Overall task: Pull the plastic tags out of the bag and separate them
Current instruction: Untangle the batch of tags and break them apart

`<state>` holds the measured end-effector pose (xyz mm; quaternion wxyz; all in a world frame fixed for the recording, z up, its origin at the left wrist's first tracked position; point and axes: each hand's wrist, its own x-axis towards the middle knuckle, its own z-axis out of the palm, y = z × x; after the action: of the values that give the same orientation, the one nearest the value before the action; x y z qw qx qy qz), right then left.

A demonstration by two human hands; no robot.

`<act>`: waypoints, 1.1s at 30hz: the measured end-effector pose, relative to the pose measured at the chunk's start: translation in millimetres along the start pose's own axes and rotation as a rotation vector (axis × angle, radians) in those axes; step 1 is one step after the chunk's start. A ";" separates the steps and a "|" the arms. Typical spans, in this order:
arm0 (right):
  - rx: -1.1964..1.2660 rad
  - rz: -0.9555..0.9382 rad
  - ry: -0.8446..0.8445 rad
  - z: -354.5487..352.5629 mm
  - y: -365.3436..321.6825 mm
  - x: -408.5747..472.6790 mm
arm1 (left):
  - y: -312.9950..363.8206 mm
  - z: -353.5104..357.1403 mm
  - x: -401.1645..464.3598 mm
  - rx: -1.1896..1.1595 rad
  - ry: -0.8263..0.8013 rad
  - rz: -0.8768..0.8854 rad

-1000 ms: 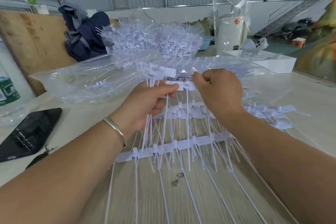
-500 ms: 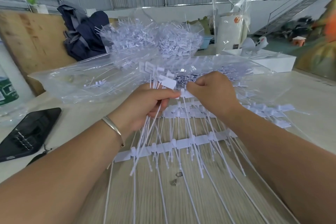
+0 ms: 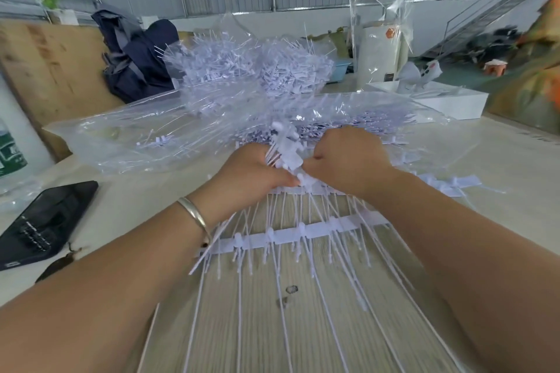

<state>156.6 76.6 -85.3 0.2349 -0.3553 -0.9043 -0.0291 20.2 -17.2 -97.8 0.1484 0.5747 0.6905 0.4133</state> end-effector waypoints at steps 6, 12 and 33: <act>-0.002 -0.040 0.122 4.9 -4.4 -4.0 | -18.2 -29.2 8.0 -0.074 0.368 -0.149; 0.324 0.161 0.167 13.1 10.5 0.9 | -7.3 -20.5 2.9 -0.438 -0.115 -0.279; 0.400 0.097 0.229 20.7 -6.3 -3.6 | 0.3 -9.0 -6.8 -0.370 -0.116 -0.155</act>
<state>146.4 74.1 -104.6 0.4030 -0.3392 -0.8412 0.1220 16.3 -27.1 -93.9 0.3222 0.5058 0.6353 0.4866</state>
